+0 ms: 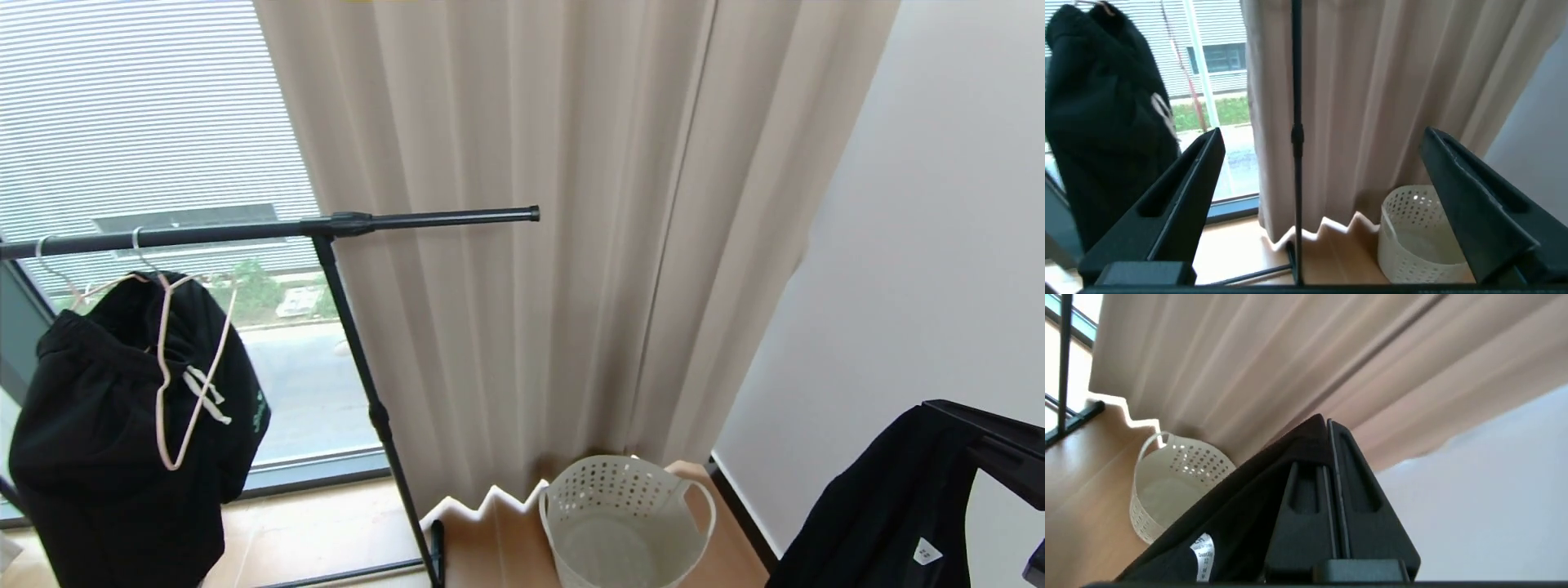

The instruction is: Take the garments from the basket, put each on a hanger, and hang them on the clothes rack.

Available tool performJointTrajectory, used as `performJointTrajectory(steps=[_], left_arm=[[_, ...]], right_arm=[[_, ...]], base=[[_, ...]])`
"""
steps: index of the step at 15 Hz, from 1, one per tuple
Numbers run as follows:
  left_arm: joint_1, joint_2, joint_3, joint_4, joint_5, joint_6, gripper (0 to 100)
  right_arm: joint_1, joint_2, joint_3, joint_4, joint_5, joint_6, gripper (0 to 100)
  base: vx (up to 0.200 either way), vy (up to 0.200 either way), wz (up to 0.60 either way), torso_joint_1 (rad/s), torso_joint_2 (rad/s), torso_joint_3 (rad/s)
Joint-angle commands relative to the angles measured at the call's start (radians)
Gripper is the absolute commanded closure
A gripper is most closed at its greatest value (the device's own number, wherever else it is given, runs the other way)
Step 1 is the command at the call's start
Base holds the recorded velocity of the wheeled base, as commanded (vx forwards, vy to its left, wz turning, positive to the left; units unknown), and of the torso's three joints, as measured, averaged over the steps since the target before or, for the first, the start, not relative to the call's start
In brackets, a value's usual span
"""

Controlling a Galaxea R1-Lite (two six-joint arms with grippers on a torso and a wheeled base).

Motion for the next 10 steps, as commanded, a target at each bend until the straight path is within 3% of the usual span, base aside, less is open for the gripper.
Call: performJointTrajectory(steps=[1, 10], left_arm=[[0.0, 0.0, 0.0, 0.0, 0.0, 0.0, 0], [0.0, 0.0, 0.0, 0.0, 0.0, 0.0, 0]], right_arm=[[0.0, 0.0, 0.0, -0.002, 0.001, 0.0, 100], [0.0, -0.003, 0.0, -0.002, 0.001, 0.0, 100]], base=[[0.0, 0.2, 0.0, 0.002, 0.01, -0.002], [0.0, 0.2, 0.0, 0.003, 0.0, 0.001]])
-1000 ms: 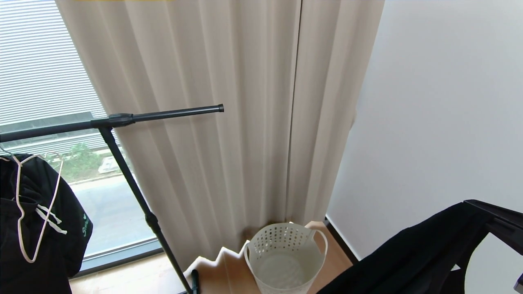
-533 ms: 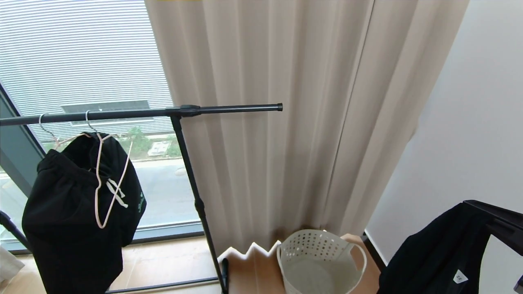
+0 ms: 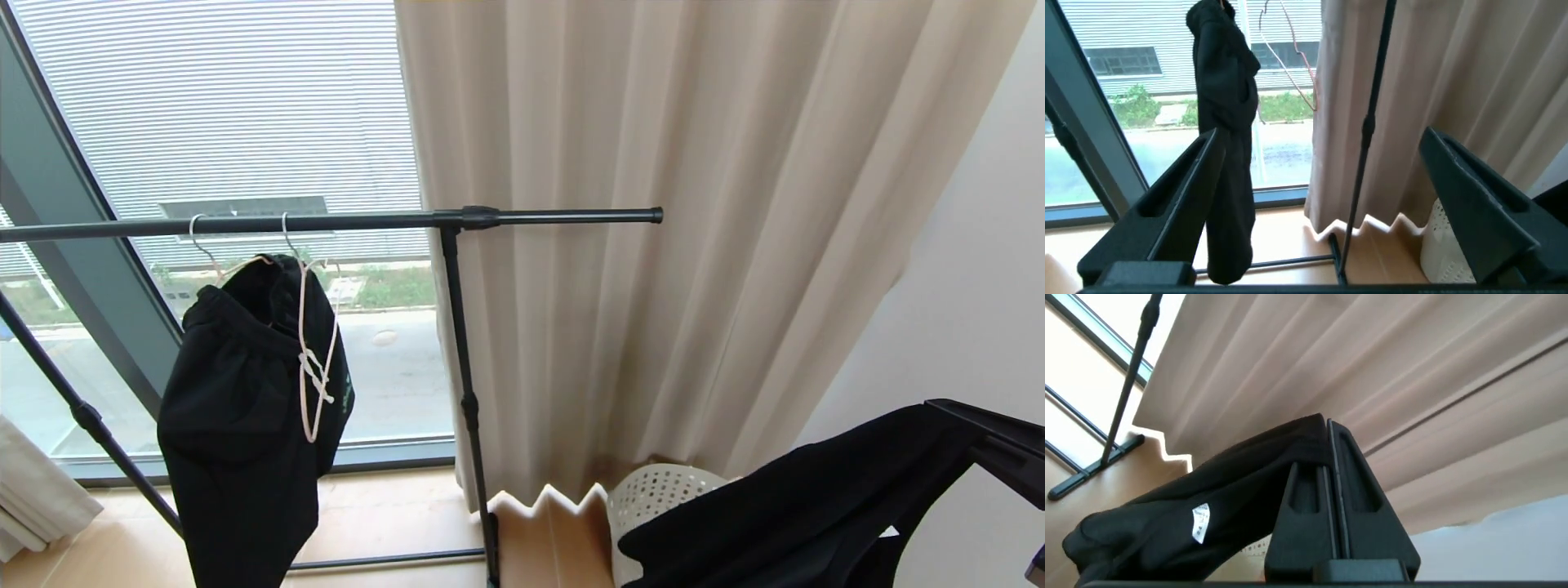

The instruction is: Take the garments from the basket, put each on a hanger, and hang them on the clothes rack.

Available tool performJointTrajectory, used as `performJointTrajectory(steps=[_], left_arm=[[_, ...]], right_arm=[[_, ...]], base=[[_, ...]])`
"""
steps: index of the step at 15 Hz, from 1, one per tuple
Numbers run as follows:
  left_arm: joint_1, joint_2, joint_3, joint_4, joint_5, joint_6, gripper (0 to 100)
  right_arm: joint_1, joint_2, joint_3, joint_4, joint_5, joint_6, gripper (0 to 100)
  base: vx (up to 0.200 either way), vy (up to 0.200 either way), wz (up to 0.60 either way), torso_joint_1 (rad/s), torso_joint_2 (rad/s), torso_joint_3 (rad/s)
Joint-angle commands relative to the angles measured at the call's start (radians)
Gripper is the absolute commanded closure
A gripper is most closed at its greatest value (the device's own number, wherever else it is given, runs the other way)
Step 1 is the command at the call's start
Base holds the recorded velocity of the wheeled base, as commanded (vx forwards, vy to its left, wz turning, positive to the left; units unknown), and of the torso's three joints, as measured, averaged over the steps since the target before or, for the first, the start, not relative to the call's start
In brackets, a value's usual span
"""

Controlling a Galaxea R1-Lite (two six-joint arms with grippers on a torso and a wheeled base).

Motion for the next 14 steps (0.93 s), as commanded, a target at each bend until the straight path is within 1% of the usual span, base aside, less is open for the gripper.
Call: performJointTrajectory(steps=[1, 11, 14], left_arm=[[0.0, 0.0, 0.0, -0.001, 0.0, 0.002, 0], [0.0, 0.0, 0.0, -0.001, 0.0, 0.0, 0], [0.0, 0.0, 0.0, -0.001, 0.0, 0.0, 0]], right_arm=[[0.001, 0.0, 0.0, -0.001, 0.0, 0.0, 100], [0.001, 0.0, 0.0, -0.001, 0.0, 0.0, 100], [0.001, -0.002, 0.0, -0.001, 0.002, 0.0, 100]], base=[[0.0, 0.2, 0.0, 0.002, 0.01, 0.002], [0.0, 0.2, 0.0, 0.0, 0.0, 0.001], [-0.2, 0.2, 0.0, 0.002, 0.0, 0.004]])
